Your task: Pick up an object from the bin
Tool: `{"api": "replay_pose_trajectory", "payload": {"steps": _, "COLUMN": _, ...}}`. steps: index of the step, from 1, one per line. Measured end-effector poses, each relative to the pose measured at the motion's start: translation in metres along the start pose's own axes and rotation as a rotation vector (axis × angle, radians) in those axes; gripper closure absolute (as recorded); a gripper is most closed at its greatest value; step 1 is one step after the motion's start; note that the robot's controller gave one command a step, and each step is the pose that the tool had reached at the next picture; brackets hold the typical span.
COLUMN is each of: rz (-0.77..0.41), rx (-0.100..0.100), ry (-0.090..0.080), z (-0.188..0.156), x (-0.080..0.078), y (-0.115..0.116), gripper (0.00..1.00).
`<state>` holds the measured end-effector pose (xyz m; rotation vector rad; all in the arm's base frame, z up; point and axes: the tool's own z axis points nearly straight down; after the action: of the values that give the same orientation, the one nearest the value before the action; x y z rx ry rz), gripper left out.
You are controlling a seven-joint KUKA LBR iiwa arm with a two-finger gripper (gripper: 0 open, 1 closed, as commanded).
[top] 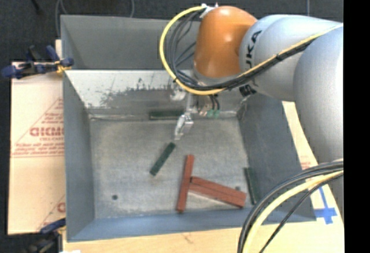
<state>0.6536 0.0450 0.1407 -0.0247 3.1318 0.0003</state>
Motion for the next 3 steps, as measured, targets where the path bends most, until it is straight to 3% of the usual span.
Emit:
{"api": "replay_pose_trajectory", "payload": {"steps": 1, "rz": 0.036, "rx": -0.001, "ry": 0.012, "z": 0.03, "x": 0.003, "y": 0.003, "gripper": 0.0}}
{"api": "replay_pose_trajectory", "payload": {"steps": 2, "rz": -0.22, "rx": 0.0, "ry": 0.007, "z": 0.0, "x": 0.03, "y": 0.019, "gripper": 0.0}}
{"api": "replay_pose_trajectory", "payload": {"steps": 3, "rz": -0.406, "rx": -0.002, "ry": 0.0, "z": 0.052, "x": 0.054, "y": 0.039, "gripper": 0.0}}
